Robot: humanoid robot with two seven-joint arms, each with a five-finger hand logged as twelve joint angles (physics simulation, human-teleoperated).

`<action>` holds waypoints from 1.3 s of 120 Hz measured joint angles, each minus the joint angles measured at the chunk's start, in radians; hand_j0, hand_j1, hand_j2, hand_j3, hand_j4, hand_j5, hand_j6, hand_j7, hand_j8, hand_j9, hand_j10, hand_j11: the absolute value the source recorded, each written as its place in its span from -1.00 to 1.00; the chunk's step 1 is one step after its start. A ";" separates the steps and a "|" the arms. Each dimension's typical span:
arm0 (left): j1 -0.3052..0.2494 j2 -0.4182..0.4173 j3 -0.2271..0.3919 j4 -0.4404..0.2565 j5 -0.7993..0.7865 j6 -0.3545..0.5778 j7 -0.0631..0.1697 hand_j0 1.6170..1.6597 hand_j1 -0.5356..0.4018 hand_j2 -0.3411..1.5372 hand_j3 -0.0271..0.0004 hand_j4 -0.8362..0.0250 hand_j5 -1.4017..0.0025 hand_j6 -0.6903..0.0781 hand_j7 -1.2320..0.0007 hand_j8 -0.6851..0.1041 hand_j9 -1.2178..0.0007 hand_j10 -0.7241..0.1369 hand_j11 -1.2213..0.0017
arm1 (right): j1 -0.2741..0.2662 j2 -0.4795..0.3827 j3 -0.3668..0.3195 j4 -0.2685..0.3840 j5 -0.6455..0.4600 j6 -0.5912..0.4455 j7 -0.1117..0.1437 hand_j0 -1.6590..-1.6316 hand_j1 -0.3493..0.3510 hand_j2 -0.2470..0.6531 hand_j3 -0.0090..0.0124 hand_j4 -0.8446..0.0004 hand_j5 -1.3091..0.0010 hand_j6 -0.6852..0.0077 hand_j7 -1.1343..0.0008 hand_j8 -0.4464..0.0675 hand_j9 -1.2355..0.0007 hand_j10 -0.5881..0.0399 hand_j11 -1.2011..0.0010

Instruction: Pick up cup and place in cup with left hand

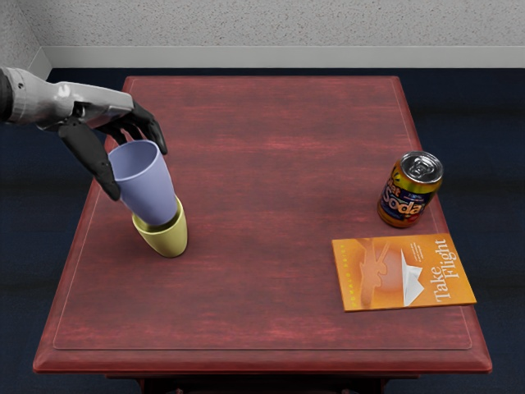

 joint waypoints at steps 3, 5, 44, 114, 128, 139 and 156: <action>0.001 0.000 0.000 0.000 0.001 0.005 0.000 0.83 -0.22 -0.32 0.97 -0.09 -0.04 0.08 -0.18 0.06 -0.18 -0.31 -0.17 | 0.000 0.000 0.000 0.000 0.000 0.000 0.000 -0.93 -1.00 -0.45 -0.16 1.00 1.00 0.98 1.00 0.74 1.00 0.87 1.00; 0.003 0.000 0.001 0.001 0.002 0.008 0.000 0.84 -0.22 -0.32 0.97 -0.09 -0.04 0.08 -0.18 0.06 -0.18 -0.31 -0.17 | 0.000 0.000 0.000 0.000 0.000 0.000 0.000 -0.93 -1.00 -0.45 -0.16 1.00 1.00 0.98 1.00 0.74 1.00 0.87 1.00; 0.041 -0.027 0.002 0.011 0.045 0.049 0.000 0.86 -0.23 -0.27 0.97 -0.11 -0.05 0.07 -0.18 0.05 -0.19 -0.33 -0.17 | 0.000 0.000 0.000 0.000 0.000 0.000 0.000 -0.93 -1.00 -0.45 -0.16 1.00 1.00 0.98 1.00 0.74 1.00 0.87 1.00; 0.085 -0.060 0.003 0.048 0.083 0.072 0.000 0.83 -0.19 -0.30 0.97 -0.13 -0.06 0.05 -0.20 0.02 -0.20 -0.36 -0.20 | 0.000 0.000 0.000 0.000 0.000 0.000 0.000 -0.93 -1.00 -0.45 -0.16 1.00 1.00 0.98 1.00 0.74 1.00 0.87 1.00; 0.097 -0.064 0.002 0.052 0.083 0.075 0.000 0.83 -0.20 -0.34 0.97 -0.09 -0.07 0.09 -0.21 0.04 -0.21 -0.33 -0.20 | 0.000 0.000 0.000 0.000 0.000 0.000 0.000 -0.93 -1.00 -0.45 -0.16 1.00 1.00 0.98 1.00 0.74 1.00 0.87 1.00; 0.101 -0.073 0.003 0.054 0.083 0.078 0.000 0.83 -0.23 -0.32 0.97 -0.07 -0.07 0.11 -0.20 0.06 -0.22 -0.31 -0.21 | 0.000 0.000 0.000 0.000 -0.001 0.000 0.000 -0.93 -1.00 -0.45 -0.16 1.00 1.00 0.98 1.00 0.74 1.00 0.87 1.00; 0.101 -0.076 0.003 0.056 0.083 0.080 0.000 0.83 -0.23 -0.34 0.97 -0.05 -0.07 0.13 -0.19 0.08 -0.21 -0.30 -0.20 | 0.000 0.000 0.000 0.000 0.000 0.000 0.000 -0.93 -1.00 -0.45 -0.16 1.00 1.00 0.98 1.00 0.74 1.00 0.87 1.00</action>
